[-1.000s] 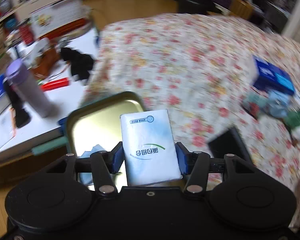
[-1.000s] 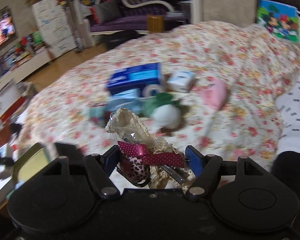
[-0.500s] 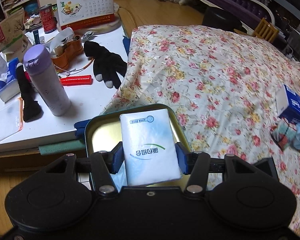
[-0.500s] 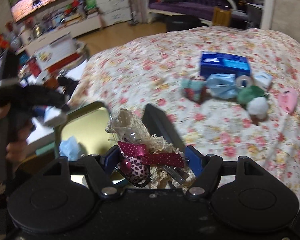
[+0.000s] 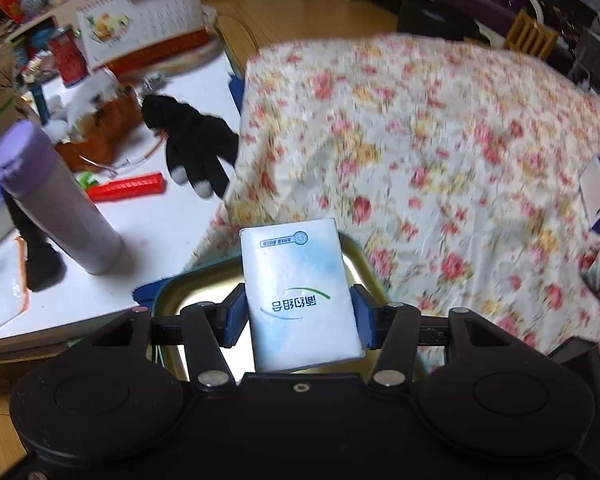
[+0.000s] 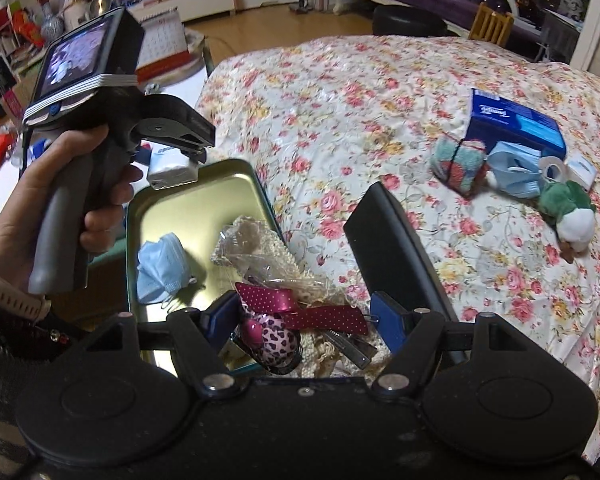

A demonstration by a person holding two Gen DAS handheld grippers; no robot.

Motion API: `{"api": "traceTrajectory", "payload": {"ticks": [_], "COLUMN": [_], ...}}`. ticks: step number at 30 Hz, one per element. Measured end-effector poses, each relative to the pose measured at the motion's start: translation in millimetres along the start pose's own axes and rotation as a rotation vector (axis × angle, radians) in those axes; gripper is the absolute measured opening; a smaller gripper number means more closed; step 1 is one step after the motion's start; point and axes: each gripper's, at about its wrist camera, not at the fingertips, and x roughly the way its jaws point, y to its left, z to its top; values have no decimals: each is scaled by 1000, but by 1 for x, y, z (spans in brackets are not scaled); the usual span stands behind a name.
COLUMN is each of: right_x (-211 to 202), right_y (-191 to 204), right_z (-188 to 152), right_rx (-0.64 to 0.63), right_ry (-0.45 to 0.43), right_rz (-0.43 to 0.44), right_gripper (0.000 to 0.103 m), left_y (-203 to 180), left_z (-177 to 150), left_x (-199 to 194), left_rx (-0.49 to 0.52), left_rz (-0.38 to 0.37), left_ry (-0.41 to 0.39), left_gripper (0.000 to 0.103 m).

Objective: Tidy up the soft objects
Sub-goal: 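Carry tissue pack into the tin tray and open left gripper while right carries pouch, then lower the pink-ribbon keychain pouch into the tray and open right gripper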

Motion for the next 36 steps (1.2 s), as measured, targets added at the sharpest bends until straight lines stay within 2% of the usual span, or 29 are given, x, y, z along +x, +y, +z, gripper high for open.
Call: {"api": "traceTrajectory", "payload": {"ticks": [3, 10, 12, 13, 14, 16, 18, 26, 36], "right_x": [16, 42, 46, 47, 47, 50, 52, 67, 92], "right_y": [7, 20, 22, 23, 24, 26, 27, 40, 59], "right_z": [3, 6, 7, 7, 8, 12, 16, 36, 58], "right_rx": [-8, -19, -23, -24, -25, -29, -31, -51, -75], "right_ry": [31, 85, 96, 99, 100, 99, 98, 102, 106], "right_rz": [-1, 17, 17, 17, 16, 13, 8, -7, -37], "right_gripper": [70, 70, 70, 70, 70, 70, 70, 71, 70], "left_y": [5, 5, 3, 2, 2, 2, 6, 33, 45], "left_z": [0, 6, 6, 5, 5, 3, 2, -1, -2], "left_x": [9, 2, -1, -3, -5, -6, -4, 8, 10], "left_rx": [-11, -18, -11, -3, 5, 24, 20, -101, -156], "left_rz": [-22, -30, -8, 16, 38, 82, 94, 88, 92], "left_ry": [34, -12, -34, -50, -67, -85, -73, 13, 47], "left_gripper": [52, 54, 65, 75, 80, 80, 82, 82, 86]}}
